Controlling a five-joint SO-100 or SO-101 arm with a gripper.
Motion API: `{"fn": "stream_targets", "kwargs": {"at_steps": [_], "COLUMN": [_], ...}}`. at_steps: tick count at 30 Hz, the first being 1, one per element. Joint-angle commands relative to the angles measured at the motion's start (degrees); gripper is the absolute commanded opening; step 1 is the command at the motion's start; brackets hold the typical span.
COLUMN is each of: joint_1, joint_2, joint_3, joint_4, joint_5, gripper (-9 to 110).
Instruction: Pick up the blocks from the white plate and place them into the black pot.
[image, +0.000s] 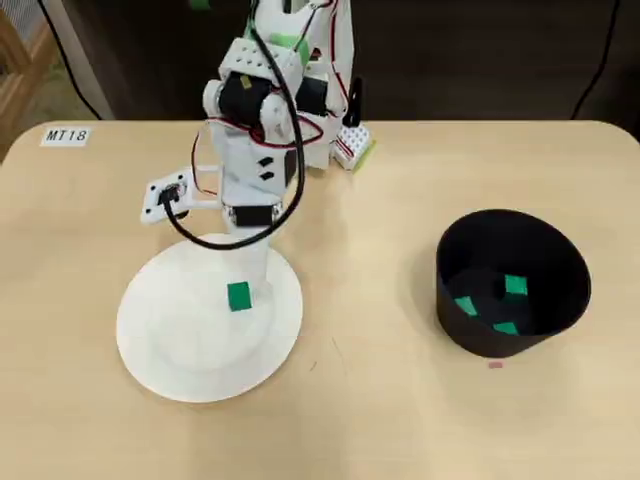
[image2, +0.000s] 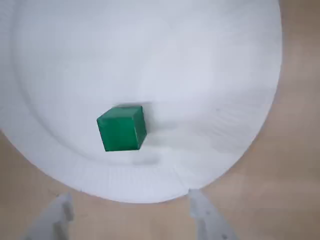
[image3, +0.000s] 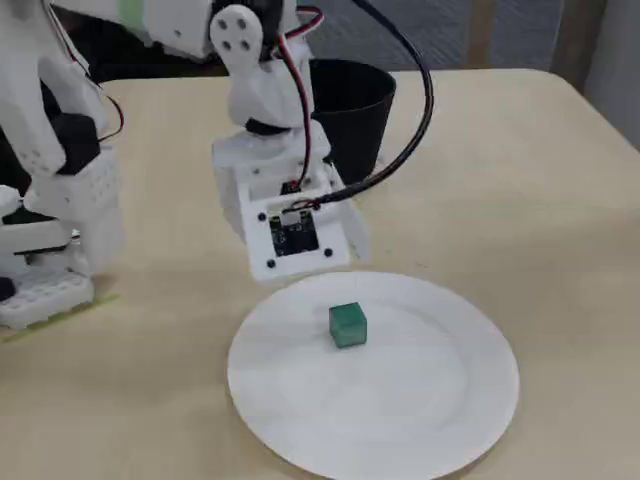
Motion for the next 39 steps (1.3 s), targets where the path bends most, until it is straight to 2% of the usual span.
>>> {"fn": "stream_targets", "kwargs": {"at_steps": [1,7,22,39], "joint_1": [-0.3,0.2,1.8,3.7], "joint_2": [-0.3,-2.6,-8.8,-10.5], "joint_3": [0.0,0.1,-0.6,-1.4], "joint_4": [-2.9,-9.1,-9.3,-12.7], "joint_5": [-1.4,-4.0,-3.6,-2.1], "gripper": [34,33,35,27]}}
